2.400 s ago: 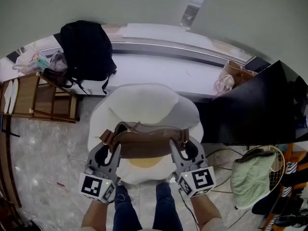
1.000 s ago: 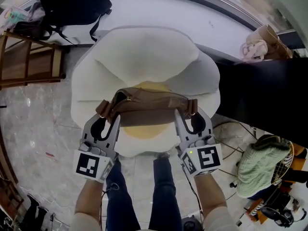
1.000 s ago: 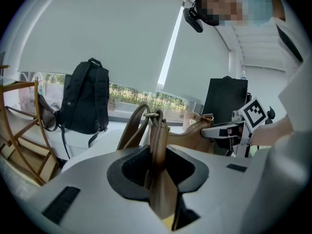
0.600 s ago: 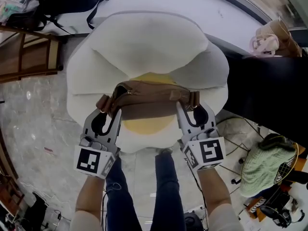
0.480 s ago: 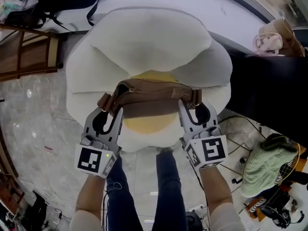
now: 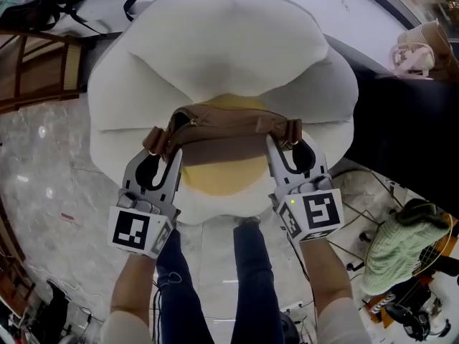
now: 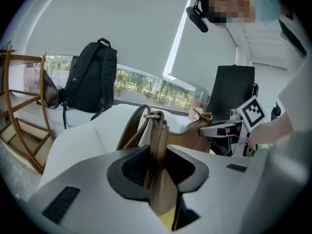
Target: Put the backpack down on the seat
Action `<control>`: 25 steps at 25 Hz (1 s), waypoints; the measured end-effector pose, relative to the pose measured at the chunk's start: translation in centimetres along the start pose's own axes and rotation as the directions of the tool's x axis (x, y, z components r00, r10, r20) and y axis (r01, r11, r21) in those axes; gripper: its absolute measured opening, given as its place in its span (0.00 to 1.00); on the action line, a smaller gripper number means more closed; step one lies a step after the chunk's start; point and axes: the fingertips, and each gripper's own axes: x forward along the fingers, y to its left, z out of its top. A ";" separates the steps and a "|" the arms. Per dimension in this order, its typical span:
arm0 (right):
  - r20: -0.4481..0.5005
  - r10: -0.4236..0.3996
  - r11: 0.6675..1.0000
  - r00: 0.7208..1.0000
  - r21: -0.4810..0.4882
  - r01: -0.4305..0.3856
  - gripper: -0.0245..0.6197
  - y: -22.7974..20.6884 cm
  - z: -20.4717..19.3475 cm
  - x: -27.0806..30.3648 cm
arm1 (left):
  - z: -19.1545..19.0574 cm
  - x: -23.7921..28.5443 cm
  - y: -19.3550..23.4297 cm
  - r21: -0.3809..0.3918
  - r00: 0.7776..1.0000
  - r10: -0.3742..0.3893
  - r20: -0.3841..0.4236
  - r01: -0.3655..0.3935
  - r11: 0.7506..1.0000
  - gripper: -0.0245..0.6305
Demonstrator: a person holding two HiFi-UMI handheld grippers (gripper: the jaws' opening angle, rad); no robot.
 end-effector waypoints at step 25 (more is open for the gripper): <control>-0.082 -0.016 1.000 0.997 0.005 0.017 0.30 -3.1 -7.4 5.7 | -7.0 6.4 2.4 -0.031 0.998 -0.009 -0.069 0.007 0.999 0.20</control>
